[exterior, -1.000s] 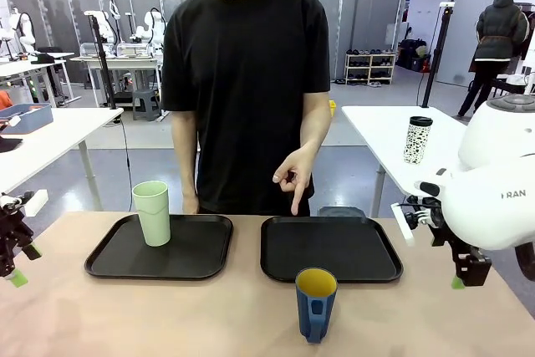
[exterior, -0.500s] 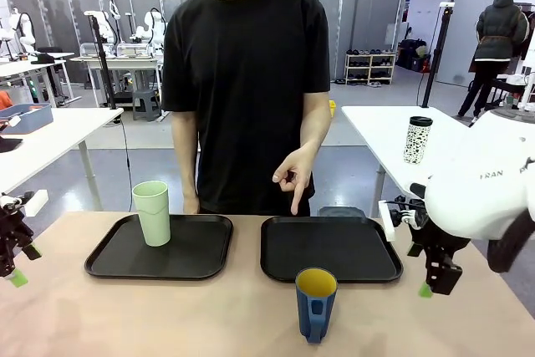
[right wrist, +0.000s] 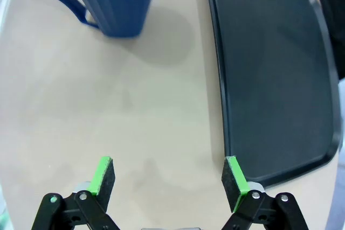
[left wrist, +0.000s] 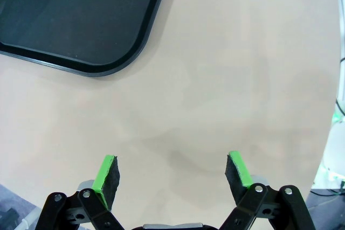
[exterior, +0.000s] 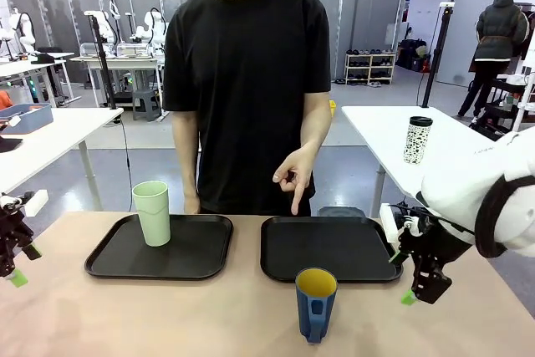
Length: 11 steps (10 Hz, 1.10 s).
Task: Sort and store the cups by type.
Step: Pick up the Handle plastic cup and place it into the empty Flat Tray.
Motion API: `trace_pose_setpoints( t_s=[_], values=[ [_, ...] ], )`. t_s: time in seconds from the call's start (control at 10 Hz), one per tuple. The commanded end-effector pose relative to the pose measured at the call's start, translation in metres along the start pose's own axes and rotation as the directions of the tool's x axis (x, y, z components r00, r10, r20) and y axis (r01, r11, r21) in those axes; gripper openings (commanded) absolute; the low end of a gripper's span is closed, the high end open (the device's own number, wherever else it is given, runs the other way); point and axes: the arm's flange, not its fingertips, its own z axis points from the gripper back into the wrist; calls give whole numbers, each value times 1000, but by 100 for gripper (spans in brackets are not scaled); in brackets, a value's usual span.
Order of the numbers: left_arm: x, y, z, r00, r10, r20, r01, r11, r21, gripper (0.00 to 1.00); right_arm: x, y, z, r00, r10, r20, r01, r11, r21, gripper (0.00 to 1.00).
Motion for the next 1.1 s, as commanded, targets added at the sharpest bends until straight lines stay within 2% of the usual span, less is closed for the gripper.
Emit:
trace_pose_setpoints(
  t_s=[0.0, 0.3, 0.5, 0.6, 0.8, 1.0],
  values=[
    [-1, 2, 1, 1000, -15, 14, 15, 1000, 12, 100, -31, 46, -25, 978, 64, 200, -73, 997, 38, 100],
    [-1, 2, 1, 1000, -15, 14, 15, 1000, 12, 100, -37, 43, -39, 922, 82, 378, -96, 995, 19, 100],
    [-1, 2, 1, 1000, -15, 14, 15, 1000, 12, 100, -44, 38, -49, 849, 42, 527, -80, 996, 50, 100],
    [-1, 2, 1, 1000, -15, 14, 15, 1000, 12, 100, -49, 35, -52, 796, 21, 605, -75, 995, 64, 100],
    [-1, 2, 1, 1000, -15, 14, 15, 1000, 12, 100, -53, 31, -60, 746, -17, 665, -69, 992, 104, 100],
    [-1, 2, 1, 1000, -15, 14, 15, 1000, 12, 100, -53, 27, -64, 744, -37, 667, -45, 993, 105, 100]
  ],
)
